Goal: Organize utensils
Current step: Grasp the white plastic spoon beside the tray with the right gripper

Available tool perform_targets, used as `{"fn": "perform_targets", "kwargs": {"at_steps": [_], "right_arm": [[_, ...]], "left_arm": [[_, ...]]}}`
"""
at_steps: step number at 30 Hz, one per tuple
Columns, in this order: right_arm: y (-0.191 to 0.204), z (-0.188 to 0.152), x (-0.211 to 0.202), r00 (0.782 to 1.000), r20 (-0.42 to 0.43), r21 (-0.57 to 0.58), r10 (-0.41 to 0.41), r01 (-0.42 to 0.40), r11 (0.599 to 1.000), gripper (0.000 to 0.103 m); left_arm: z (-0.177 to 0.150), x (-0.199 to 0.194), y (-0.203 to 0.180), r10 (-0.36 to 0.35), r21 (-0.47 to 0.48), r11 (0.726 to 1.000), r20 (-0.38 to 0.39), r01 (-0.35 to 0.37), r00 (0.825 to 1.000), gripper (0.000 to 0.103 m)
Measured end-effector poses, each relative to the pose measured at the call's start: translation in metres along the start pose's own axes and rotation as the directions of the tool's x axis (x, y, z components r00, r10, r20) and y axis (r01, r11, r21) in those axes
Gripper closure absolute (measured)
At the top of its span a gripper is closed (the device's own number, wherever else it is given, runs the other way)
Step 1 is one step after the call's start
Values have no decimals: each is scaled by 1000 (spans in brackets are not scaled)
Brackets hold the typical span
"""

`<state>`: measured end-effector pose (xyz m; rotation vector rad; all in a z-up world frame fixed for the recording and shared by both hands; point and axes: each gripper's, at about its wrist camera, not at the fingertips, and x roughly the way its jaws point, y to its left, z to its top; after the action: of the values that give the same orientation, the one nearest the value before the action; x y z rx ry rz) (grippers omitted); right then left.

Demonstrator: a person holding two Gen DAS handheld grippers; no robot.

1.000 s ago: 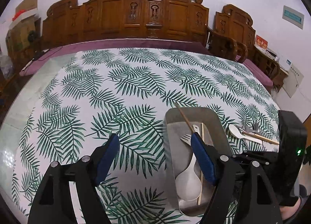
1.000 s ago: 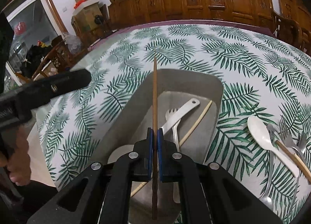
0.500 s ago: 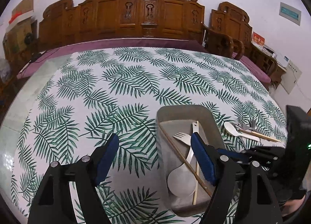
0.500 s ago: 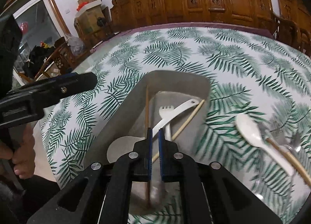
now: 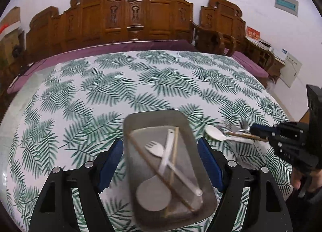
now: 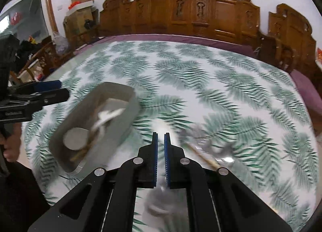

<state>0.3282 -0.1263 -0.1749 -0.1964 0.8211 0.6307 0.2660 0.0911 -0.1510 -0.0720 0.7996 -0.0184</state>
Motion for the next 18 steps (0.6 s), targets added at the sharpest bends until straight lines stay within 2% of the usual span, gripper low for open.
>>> {"fn": "perform_targets", "kwargs": {"at_steps": [5,8,15,18], "right_arm": [[-33,-18,1,1000,-13,50,-27,28,998,95],[-47,-29,6,999,-23,83,-25,27,996,88],[-51,-38,29,997,-71,54,25,-21,998,76],[-49,-38,40,994,-97,44,52,-47,998,75]], "left_arm": [[1,7,-23,-25,28,999,-7,25,1000,30],[0,11,-34,-34,40,999,-14,34,999,30],[-1,16,-53,-48,62,997,-21,50,999,30],[-2,19,-58,-48,66,997,-27,50,998,30]]}}
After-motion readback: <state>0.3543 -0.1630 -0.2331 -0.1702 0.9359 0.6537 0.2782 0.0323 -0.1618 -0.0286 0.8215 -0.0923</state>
